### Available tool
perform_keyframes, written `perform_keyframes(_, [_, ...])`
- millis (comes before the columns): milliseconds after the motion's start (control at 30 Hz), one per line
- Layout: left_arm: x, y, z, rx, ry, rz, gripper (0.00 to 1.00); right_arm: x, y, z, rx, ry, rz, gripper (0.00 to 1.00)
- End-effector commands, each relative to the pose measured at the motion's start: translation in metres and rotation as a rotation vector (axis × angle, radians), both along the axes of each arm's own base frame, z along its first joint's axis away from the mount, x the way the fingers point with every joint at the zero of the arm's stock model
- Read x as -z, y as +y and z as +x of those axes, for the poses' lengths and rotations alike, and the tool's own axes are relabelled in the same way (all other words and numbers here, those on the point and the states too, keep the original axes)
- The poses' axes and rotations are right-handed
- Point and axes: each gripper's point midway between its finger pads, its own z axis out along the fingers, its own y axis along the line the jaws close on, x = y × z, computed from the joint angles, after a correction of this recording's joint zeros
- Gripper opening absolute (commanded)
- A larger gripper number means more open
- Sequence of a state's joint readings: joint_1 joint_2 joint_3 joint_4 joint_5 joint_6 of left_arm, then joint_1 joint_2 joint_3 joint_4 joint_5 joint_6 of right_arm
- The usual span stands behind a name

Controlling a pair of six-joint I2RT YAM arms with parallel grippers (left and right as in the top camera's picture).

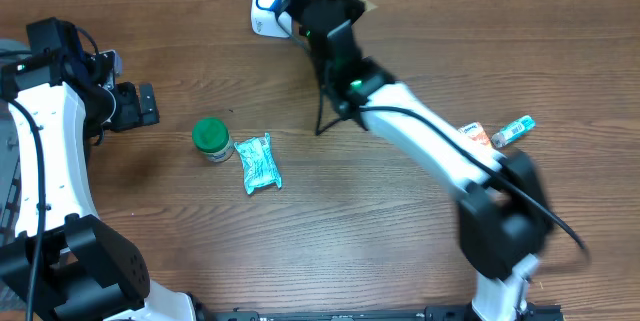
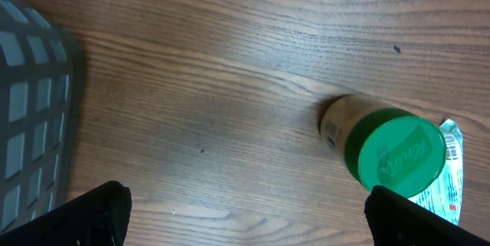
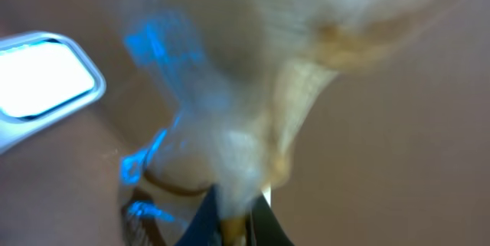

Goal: Scan the item barcode
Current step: 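Lift the snack bag and hold it at the white scanner, then carry the snack bag right and drop it near the scanned packs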

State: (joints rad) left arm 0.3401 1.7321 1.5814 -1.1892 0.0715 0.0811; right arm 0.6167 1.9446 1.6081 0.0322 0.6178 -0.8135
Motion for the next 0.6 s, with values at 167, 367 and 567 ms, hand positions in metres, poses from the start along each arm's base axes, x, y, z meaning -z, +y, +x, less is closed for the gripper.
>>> perform_keyframes(167, [-0.002,-0.003,0.002,0.002,-0.007,-0.006,1.0,-0.046,-0.053,-0.099,0.142,0.432,0.995,0.04])
perform_keyframes(367, [-0.002,-0.003,0.002,0.002,-0.007,-0.006,1.0,0.028,-0.139,-0.132,0.449,0.793,1.087,0.04])
perform_keyframes(567, [-0.002,-0.003,0.002,0.002,-0.007,-0.006,1.0,0.121,-0.233,-0.149,0.779,0.917,1.145,0.04])
